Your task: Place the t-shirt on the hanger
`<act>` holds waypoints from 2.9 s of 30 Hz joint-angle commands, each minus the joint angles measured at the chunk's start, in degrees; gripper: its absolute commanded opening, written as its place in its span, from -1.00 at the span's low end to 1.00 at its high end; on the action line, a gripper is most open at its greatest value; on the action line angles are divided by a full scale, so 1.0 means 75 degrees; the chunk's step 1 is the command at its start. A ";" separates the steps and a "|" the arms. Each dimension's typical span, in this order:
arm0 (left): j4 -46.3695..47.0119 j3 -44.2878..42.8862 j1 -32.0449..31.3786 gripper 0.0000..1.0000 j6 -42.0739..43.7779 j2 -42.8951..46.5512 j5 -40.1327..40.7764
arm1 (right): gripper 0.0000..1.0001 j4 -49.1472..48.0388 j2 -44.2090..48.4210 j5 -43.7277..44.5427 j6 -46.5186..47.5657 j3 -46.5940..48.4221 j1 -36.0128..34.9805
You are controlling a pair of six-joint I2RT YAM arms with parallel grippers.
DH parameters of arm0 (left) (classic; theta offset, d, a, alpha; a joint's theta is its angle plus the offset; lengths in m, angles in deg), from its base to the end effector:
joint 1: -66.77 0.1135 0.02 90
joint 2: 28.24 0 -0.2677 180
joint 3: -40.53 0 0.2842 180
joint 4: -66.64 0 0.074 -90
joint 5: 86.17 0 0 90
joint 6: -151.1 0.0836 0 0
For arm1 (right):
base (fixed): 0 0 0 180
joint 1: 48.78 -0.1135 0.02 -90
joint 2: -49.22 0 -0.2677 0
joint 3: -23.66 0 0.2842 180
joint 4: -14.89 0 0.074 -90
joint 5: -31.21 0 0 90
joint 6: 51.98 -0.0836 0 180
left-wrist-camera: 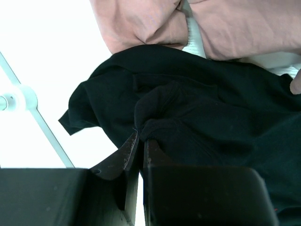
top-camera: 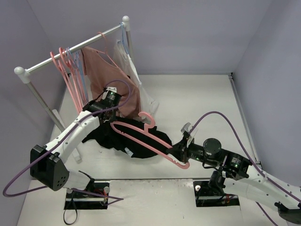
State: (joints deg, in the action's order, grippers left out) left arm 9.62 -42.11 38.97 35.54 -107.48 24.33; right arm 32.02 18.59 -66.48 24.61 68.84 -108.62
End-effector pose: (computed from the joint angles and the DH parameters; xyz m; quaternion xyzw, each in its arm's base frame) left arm 0.3180 -0.1346 0.2707 -0.0373 0.9358 0.0131 0.3504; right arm 0.1016 0.1971 0.3142 -0.3269 0.6446 0.4502 0.5244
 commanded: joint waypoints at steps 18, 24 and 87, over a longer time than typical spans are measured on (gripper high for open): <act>-0.0740 0.0038 0.0132 -1.00 0.1609 0.1160 -0.1087 | -1.00 -0.0452 -0.0320 0.0673 0.0493 0.0725 -0.0107; -0.1012 -0.0149 0.0132 -1.00 0.1805 0.1119 -0.0931 | -1.00 -0.0379 -0.0381 0.0778 0.0695 0.0864 -0.0119; -0.1202 -0.5166 -0.3857 -1.00 0.0526 0.0791 -0.0904 | -1.00 -0.4412 -0.1139 0.0670 0.2535 0.1273 -0.0137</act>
State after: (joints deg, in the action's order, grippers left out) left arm -0.60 -81.61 10.25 36.94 -101.77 17.76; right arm 9.33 11.45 -57.87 43.14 77.54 -110.26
